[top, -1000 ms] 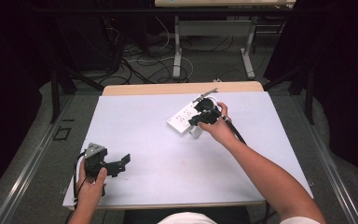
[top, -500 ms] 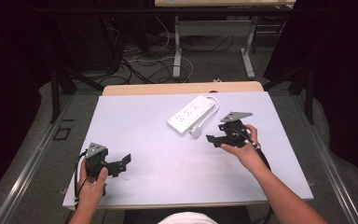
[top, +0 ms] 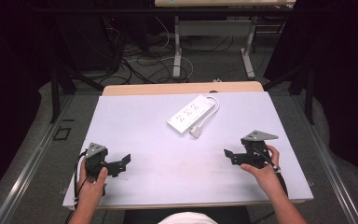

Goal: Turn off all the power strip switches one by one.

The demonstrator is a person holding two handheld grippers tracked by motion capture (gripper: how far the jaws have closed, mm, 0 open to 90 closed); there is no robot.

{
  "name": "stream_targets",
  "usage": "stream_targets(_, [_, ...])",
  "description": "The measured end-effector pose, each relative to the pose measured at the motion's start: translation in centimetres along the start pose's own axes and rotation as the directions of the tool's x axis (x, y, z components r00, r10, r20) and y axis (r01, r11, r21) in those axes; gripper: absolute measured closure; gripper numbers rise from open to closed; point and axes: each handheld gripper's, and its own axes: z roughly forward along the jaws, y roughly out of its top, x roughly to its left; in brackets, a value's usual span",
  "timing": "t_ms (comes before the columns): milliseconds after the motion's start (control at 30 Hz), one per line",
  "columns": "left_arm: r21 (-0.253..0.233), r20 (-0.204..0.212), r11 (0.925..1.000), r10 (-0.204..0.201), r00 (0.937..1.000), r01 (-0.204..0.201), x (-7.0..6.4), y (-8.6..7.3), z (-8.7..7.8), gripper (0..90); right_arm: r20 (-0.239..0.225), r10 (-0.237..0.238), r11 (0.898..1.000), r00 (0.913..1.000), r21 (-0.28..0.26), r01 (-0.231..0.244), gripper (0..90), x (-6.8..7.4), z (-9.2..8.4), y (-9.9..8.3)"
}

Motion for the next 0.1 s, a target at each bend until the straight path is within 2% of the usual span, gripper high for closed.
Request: stream_targets(100, [0.000, -0.002, 1.0000, 0.001, 1.0000, -0.001, -0.01, 0.02, -0.02, 0.2, 0.011, 0.016, 1.000, 0.9998, -0.009, -0.016, 12.5, -0.53, -0.28, -0.28])
